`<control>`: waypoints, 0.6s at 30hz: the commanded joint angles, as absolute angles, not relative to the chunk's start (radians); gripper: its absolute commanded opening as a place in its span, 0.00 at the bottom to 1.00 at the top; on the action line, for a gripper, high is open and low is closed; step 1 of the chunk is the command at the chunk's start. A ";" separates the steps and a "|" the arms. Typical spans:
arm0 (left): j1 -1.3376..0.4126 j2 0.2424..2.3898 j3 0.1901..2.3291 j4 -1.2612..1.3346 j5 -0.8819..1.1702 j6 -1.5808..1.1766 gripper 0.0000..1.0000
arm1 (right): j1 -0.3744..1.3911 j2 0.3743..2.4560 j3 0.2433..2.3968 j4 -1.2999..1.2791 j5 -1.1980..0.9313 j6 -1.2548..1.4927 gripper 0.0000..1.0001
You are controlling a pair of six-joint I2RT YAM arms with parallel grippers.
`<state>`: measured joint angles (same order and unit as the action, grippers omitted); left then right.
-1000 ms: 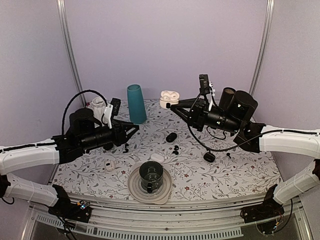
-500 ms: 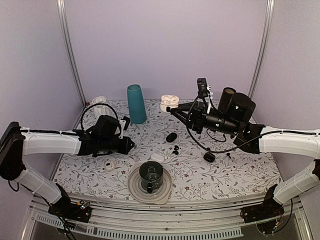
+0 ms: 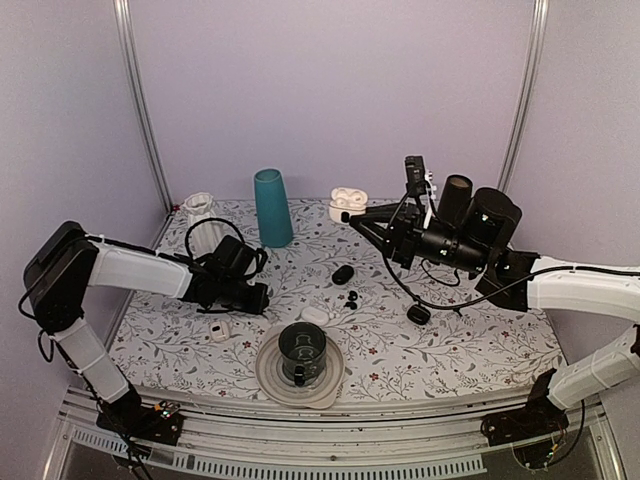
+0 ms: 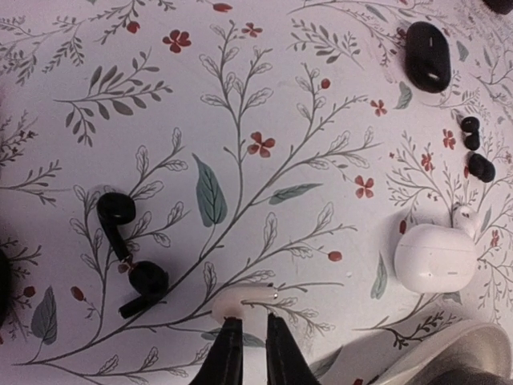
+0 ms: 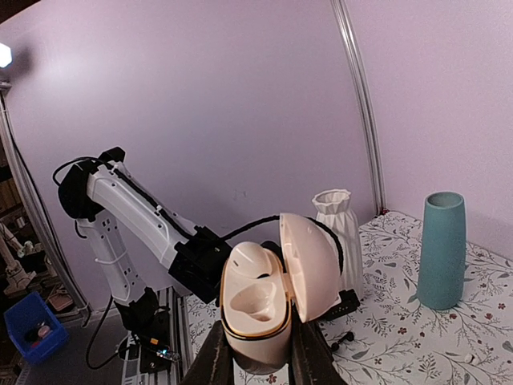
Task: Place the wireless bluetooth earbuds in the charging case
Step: Pick up the right earbud from the center of the board.
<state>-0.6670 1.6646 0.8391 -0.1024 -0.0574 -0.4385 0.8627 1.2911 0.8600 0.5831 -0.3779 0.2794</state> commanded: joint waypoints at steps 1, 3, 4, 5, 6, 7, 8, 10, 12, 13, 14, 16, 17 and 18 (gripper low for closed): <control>-0.649 1.690 0.869 -0.127 -0.072 -0.426 0.14 | 0.856 1.261 0.839 0.584 -0.360 0.265 0.04; -0.646 1.697 0.872 -0.128 -0.071 -0.424 0.15 | 0.857 1.258 0.836 0.584 -0.359 0.265 0.04; -0.646 1.700 0.874 -0.129 -0.068 -0.422 0.16 | 0.857 1.257 0.834 0.583 -0.358 0.265 0.04; -0.645 1.704 0.876 -0.132 -0.070 -0.421 0.16 | 0.856 1.254 0.833 0.583 -0.358 0.265 0.04; -0.646 1.708 0.879 -0.134 -0.070 -0.420 0.16 | 0.855 1.254 0.832 0.582 -0.357 0.265 0.04; -0.645 1.710 0.879 -0.136 -0.069 -0.420 0.16 | 0.855 1.252 0.831 0.581 -0.357 0.265 0.04; -0.646 1.712 0.879 -0.134 -0.070 -0.420 0.16 | 0.856 1.249 0.829 0.581 -0.356 0.265 0.04; -0.645 1.716 0.879 -0.134 -0.078 -0.420 0.16 | 0.855 1.247 0.827 0.581 -0.354 0.265 0.04; -0.646 1.720 0.879 -0.135 -0.078 -0.420 0.16 | 0.855 1.245 0.828 0.581 -0.353 0.267 0.04; -0.646 1.721 0.878 -0.133 -0.079 -0.420 0.17 | 0.855 1.246 0.827 0.581 -0.354 0.267 0.04; -0.646 1.723 0.877 -0.131 -0.078 -0.418 0.17 | 0.855 1.244 0.827 0.580 -0.354 0.268 0.04; -0.646 1.729 0.882 -0.130 -0.083 -0.412 0.17 | 0.855 1.241 0.826 0.580 -0.354 0.268 0.04; -0.646 1.732 0.885 -0.130 -0.083 -0.410 0.17 | 0.855 1.240 0.824 0.580 -0.353 0.268 0.04; -0.646 1.737 0.888 -0.130 -0.082 -0.408 0.17 | 0.856 1.238 0.822 0.579 -0.352 0.268 0.04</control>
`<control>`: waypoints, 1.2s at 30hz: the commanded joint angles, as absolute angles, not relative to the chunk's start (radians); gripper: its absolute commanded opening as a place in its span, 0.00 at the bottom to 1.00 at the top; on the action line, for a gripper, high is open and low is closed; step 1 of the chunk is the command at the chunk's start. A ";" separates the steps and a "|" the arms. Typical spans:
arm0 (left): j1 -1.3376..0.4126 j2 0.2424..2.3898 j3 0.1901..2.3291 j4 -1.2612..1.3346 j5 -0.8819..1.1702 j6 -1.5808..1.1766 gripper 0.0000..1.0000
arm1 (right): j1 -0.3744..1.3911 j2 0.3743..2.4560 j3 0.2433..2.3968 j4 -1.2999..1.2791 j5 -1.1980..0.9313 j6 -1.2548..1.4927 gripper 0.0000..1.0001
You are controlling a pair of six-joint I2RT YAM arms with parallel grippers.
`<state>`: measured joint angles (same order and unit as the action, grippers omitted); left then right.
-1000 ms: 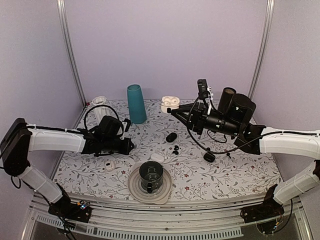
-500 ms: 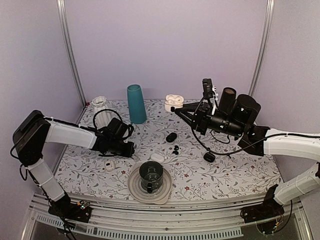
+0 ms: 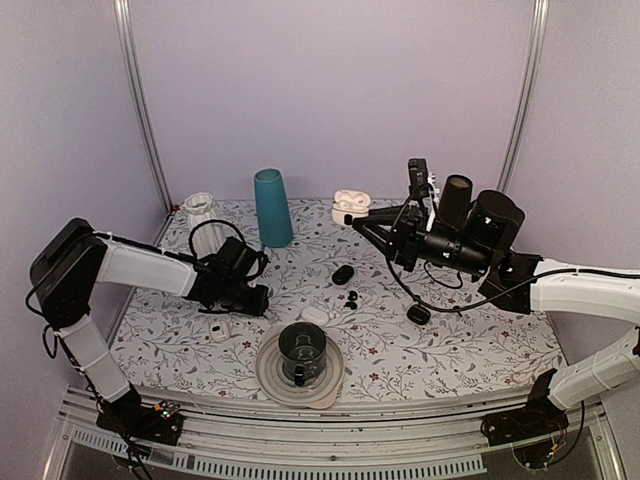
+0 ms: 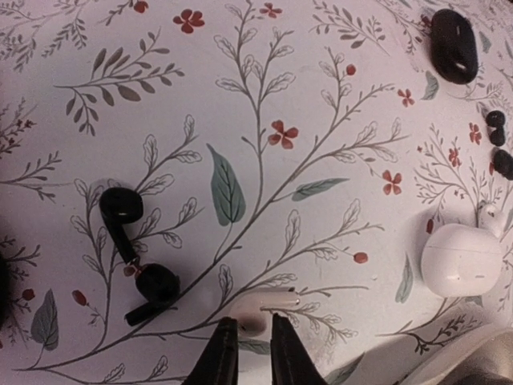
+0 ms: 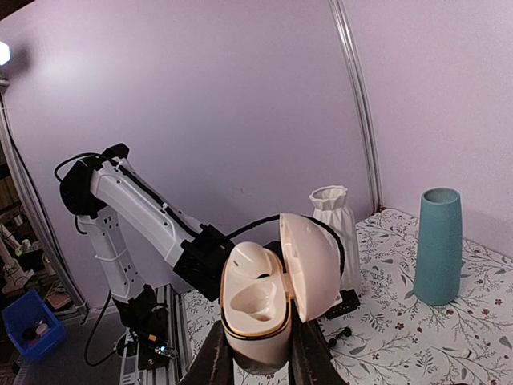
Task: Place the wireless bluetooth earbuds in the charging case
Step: Pick up the right earbud from the center of the board.
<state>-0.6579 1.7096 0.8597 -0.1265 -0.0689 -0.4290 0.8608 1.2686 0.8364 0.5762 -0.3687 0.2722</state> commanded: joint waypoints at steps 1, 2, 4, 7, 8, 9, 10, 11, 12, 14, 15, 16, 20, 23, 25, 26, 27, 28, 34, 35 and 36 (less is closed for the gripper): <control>-0.646 1.741 0.893 -0.130 -0.080 -0.406 0.17 | 0.855 1.237 0.822 0.578 -0.351 0.268 0.04; -0.646 1.745 0.895 -0.130 -0.079 -0.406 0.17 | 0.855 1.235 0.821 0.577 -0.351 0.268 0.04; -0.646 1.751 0.898 -0.130 -0.077 -0.404 0.17 | 0.855 1.232 0.818 0.577 -0.350 0.268 0.04; -0.646 1.758 0.897 -0.131 -0.087 -0.404 0.17 | 0.855 1.228 0.815 0.575 -0.348 0.269 0.04; -0.646 1.759 0.897 -0.130 -0.089 -0.405 0.17 | 0.856 1.227 0.814 0.575 -0.348 0.268 0.04; -0.647 1.759 0.896 -0.132 -0.093 -0.403 0.17 | 0.856 1.227 0.813 0.575 -0.348 0.270 0.04; -0.647 1.758 0.896 -0.132 -0.096 -0.402 0.17 | 0.856 1.227 0.813 0.575 -0.349 0.270 0.04; -0.647 1.757 0.895 -0.132 -0.098 -0.400 0.17 | 0.855 1.227 0.814 0.575 -0.349 0.269 0.04; -0.647 1.759 0.894 -0.131 -0.097 -0.399 0.17 | 0.855 1.227 0.814 0.575 -0.350 0.270 0.04; -0.647 1.763 0.897 -0.132 -0.097 -0.396 0.18 | 0.855 1.227 0.814 0.575 -0.350 0.271 0.04; -0.647 1.765 0.898 -0.131 -0.097 -0.393 0.18 | 0.855 1.227 0.814 0.575 -0.350 0.272 0.04; -0.647 1.767 0.900 -0.131 -0.097 -0.391 0.18 | 0.855 1.226 0.813 0.575 -0.350 0.272 0.04; -0.647 1.775 0.906 -0.133 -0.096 -0.382 0.21 | 0.854 1.224 0.811 0.574 -0.350 0.272 0.04; -0.646 1.778 0.906 -0.132 -0.096 -0.378 0.22 | 0.854 1.223 0.809 0.573 -0.348 0.271 0.04; -0.648 1.780 0.906 -0.132 -0.093 -0.377 0.23 | 0.855 1.222 0.809 0.572 -0.347 0.272 0.04; -0.647 1.781 0.905 -0.132 -0.092 -0.378 0.22 | 0.855 1.221 0.808 0.572 -0.347 0.272 0.04; -0.648 1.782 0.905 -0.131 -0.094 -0.377 0.22 | 0.855 1.221 0.808 0.572 -0.347 0.272 0.04; -0.649 1.783 0.905 -0.130 -0.094 -0.376 0.23 | 0.855 1.221 0.809 0.572 -0.347 0.272 0.04; -0.648 1.791 0.901 -0.123 -0.090 -0.374 0.22 | 0.855 1.225 0.810 0.572 -0.348 0.273 0.04; -0.647 1.792 0.898 -0.120 -0.089 -0.374 0.23 | 0.854 1.225 0.810 0.572 -0.349 0.273 0.04; -0.647 1.792 0.898 -0.116 -0.087 -0.373 0.22 | 0.855 1.226 0.809 0.572 -0.350 0.273 0.04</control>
